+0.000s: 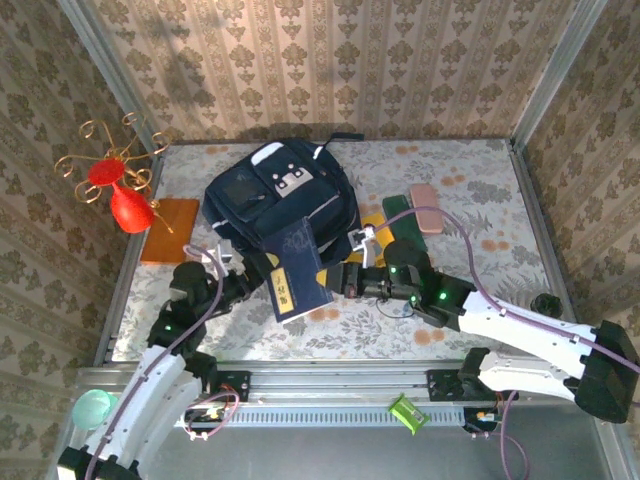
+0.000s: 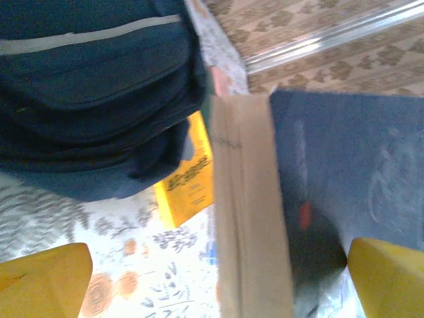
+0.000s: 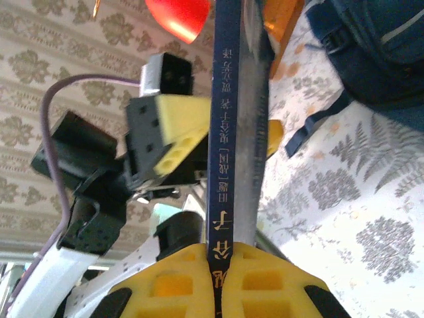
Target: Pack the student bag
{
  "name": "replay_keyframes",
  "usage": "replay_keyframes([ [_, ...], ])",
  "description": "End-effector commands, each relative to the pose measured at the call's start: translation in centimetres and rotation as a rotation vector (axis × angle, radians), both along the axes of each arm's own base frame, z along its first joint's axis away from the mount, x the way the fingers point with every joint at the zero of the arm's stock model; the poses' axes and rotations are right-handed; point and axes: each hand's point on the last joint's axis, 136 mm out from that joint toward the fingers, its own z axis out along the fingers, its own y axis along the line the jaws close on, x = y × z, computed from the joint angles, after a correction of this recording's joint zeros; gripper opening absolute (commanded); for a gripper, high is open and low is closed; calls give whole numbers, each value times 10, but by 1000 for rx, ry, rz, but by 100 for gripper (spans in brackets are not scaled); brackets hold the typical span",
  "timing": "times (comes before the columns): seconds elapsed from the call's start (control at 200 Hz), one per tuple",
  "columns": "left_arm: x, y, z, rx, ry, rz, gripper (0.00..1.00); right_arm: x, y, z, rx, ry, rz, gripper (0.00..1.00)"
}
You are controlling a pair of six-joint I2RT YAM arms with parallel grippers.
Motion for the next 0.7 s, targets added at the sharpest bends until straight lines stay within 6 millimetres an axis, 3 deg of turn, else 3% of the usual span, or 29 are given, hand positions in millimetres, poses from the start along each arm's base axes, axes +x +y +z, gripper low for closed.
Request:
replay_keyframes([
  [0.0,2,-14,53,-111,-127,-82,100,9,1,24,78,-63,13,0],
  [0.23,16,-35,92,-159,-209,-169,100,25,2,54,154,-94,2,0],
  [0.38,28,-44,94,-130,-199,-187,100,39,-2,67,210,-89,-13,0],
  [0.695,50,-58,78,-97,-149,-197,100,61,-8,87,253,-103,-29,0],
])
